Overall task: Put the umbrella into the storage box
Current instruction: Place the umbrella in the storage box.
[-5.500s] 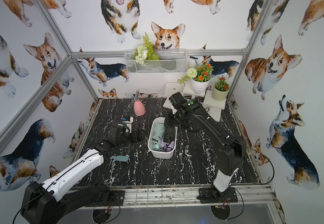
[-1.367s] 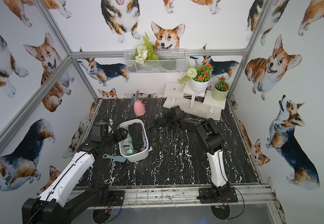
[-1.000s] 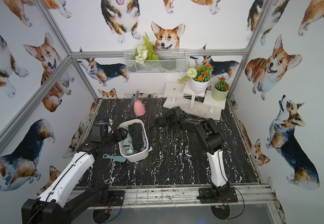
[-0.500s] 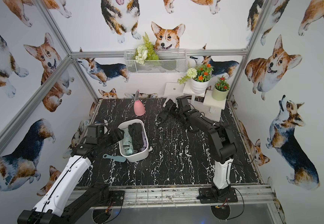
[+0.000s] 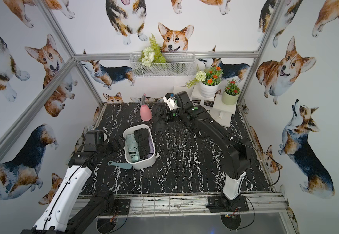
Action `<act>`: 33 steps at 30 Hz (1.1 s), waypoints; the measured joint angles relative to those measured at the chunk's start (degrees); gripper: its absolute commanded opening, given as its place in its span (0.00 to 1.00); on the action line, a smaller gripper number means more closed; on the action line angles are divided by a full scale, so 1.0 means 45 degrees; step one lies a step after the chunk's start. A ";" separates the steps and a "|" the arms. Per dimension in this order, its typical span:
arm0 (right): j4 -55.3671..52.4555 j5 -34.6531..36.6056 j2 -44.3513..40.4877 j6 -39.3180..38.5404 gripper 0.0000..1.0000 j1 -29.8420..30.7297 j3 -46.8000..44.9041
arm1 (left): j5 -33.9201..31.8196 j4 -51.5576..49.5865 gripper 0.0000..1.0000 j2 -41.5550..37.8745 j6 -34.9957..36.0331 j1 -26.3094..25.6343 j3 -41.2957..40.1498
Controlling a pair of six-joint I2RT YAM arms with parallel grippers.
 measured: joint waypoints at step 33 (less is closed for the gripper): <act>-0.1005 -0.0923 0.4167 0.2900 0.69 0.3628 0.2924 | 0.0957 -0.0704 0.98 0.0112 0.0287 0.1098 0.1413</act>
